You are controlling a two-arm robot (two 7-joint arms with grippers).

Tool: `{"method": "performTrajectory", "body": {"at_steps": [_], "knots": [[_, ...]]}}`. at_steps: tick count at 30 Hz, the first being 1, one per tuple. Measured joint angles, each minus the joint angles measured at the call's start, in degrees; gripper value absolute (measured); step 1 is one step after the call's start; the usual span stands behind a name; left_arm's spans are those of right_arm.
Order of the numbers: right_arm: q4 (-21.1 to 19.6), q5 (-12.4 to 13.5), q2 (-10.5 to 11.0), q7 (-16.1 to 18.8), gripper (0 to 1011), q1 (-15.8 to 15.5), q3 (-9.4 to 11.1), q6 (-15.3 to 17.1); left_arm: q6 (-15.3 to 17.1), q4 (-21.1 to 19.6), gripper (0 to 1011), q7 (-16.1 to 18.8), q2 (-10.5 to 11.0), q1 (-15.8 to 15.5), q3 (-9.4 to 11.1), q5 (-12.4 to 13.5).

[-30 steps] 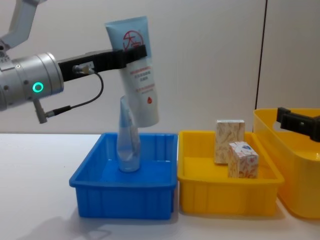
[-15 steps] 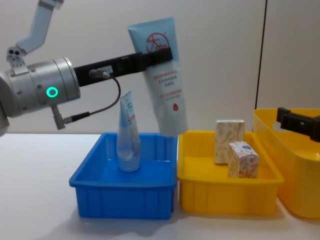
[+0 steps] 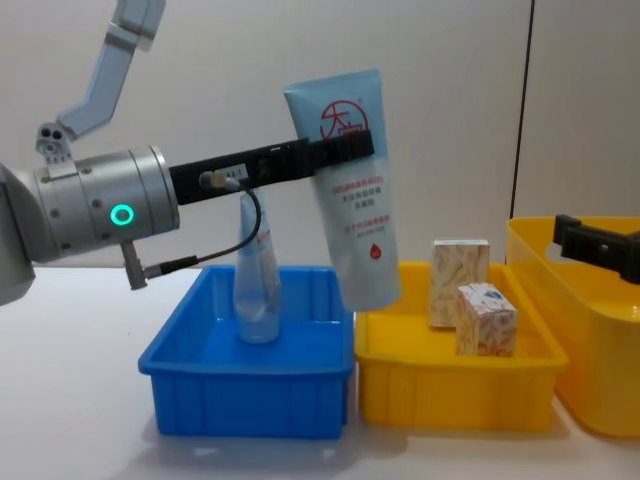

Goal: Bimanual collaborative sorting of washing and personal care products

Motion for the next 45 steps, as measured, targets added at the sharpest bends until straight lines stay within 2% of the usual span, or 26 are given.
{"method": "performTrajectory", "body": {"at_steps": [13, 25, 34, 41, 45], "knots": [[-0.27, 0.04, 0.19, 0.38, 1003, -0.02, 0.01, 0.46, -1.38, -2.02, 236, 2.5, 0.88, 1.45, 0.64, 1.05], [-3.13, 2.14, 2.07, 4.53, 1003, 1.19, -0.85, 7.94, -1.93, -2.79, 236, 3.45, 1.22, 1.99, 0.9, 1.43], [-4.05, 4.1, 2.9, 8.92, 1003, 4.68, -3.54, 15.19, -2.09, -3.03, 236, 3.73, 1.32, 2.16, 0.97, 1.56], [-3.55, 4.47, 3.12, 10.75, 1003, 7.41, -5.64, 18.05, -2.14, -3.12, 236, 3.85, 1.35, 2.22, 1.01, 1.61], [-2.88, 4.15, 3.2, 11.17, 1003, 8.52, -6.63, 18.46, -2.16, -3.15, 236, 3.89, 1.37, 2.24, 1.02, 1.64]]}}
